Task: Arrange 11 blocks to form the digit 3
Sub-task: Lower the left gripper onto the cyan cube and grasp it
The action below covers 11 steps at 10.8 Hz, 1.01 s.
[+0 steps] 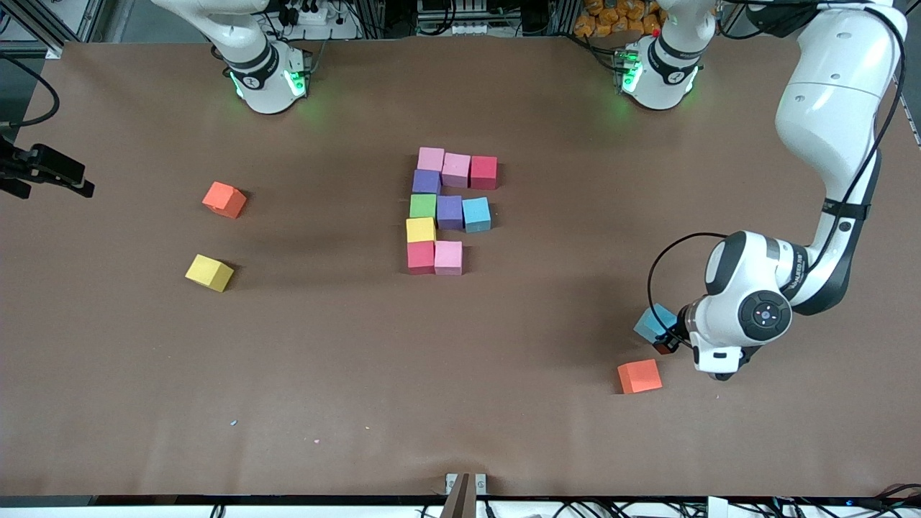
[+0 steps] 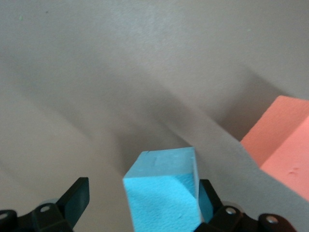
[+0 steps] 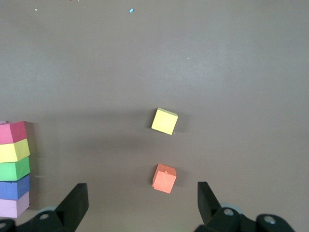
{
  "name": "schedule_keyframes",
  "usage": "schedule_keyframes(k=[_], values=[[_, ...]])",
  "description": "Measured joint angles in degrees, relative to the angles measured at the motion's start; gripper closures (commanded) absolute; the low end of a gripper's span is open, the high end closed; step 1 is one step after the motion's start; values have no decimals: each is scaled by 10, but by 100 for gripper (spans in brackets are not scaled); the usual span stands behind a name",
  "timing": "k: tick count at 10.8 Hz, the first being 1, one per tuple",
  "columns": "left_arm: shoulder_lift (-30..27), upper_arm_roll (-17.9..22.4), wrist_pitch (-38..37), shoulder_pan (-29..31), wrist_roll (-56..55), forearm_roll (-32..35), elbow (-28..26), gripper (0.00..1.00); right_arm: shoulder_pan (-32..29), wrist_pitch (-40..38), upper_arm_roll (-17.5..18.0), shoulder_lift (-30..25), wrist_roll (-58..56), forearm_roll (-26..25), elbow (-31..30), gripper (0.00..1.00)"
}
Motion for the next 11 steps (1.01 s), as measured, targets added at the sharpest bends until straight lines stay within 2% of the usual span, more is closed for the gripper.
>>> schedule_keyframes(k=[3, 11], values=[[-7, -2, 14, 6, 0, 0, -19, 0, 0, 0, 0, 0, 0, 0, 0, 0], [-12, -8, 34, 5, -1, 0, -24, 0, 0, 0, 0, 0, 0, 0, 0, 0]])
